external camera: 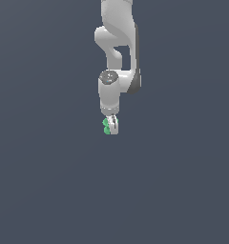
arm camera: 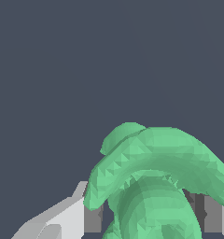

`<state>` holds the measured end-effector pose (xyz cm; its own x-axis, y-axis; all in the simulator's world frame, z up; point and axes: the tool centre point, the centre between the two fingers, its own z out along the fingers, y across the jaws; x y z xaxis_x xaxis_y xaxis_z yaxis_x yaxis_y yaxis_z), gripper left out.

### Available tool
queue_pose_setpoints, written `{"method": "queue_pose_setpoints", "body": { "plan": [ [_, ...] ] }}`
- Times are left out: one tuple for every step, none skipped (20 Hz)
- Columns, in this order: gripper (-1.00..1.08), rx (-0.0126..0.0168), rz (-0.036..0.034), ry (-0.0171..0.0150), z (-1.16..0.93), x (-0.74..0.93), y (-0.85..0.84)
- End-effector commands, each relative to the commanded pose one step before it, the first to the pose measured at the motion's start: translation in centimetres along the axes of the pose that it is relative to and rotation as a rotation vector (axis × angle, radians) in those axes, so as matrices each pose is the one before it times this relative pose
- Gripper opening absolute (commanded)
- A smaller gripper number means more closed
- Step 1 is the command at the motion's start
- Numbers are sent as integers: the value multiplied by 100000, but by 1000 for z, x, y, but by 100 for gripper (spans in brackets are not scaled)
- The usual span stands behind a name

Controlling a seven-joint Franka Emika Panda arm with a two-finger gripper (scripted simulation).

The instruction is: Pick up the object and move it to a goal position.

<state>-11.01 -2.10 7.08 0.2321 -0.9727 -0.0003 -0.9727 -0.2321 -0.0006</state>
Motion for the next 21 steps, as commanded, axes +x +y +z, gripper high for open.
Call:
{"method": "queue_pose_setpoints", "body": {
  "plan": [
    [-100, 22, 38, 2, -205, 3003, 641],
    [-100, 0, 0, 0, -79, 1194, 232],
    [-100, 0, 0, 0, -76, 1142, 218],
    [-100, 0, 0, 0, -72, 1090, 204],
    [-100, 0, 0, 0, -69, 1037, 190],
    [-100, 0, 0, 0, -65, 984, 176],
    [-100, 0, 0, 0, -62, 931, 161],
    [-100, 0, 0, 0, -58, 876, 147],
    [-100, -44, -49, 21, -38, 796, 118],
    [-100, 0, 0, 0, -50, 763, 120],
    [-100, 0, 0, 0, -46, 703, 107],
    [-100, 0, 0, 0, -42, 642, 94],
    [-100, 0, 0, 0, -38, 580, 80],
    [-100, 0, 0, 0, -33, 516, 66],
    [-100, 0, 0, 0, -29, 451, 52],
    [-100, 0, 0, 0, -25, 385, 39],
    [-100, 0, 0, 0, -20, 318, 27],
    [-100, 0, 0, 0, -16, 249, 17],
    [-100, 0, 0, 0, -11, 178, 9],
    [-100, 0, 0, 0, -7, 105, 4],
    [-100, 0, 0, 0, -2, 35, 1]
  ]
}}
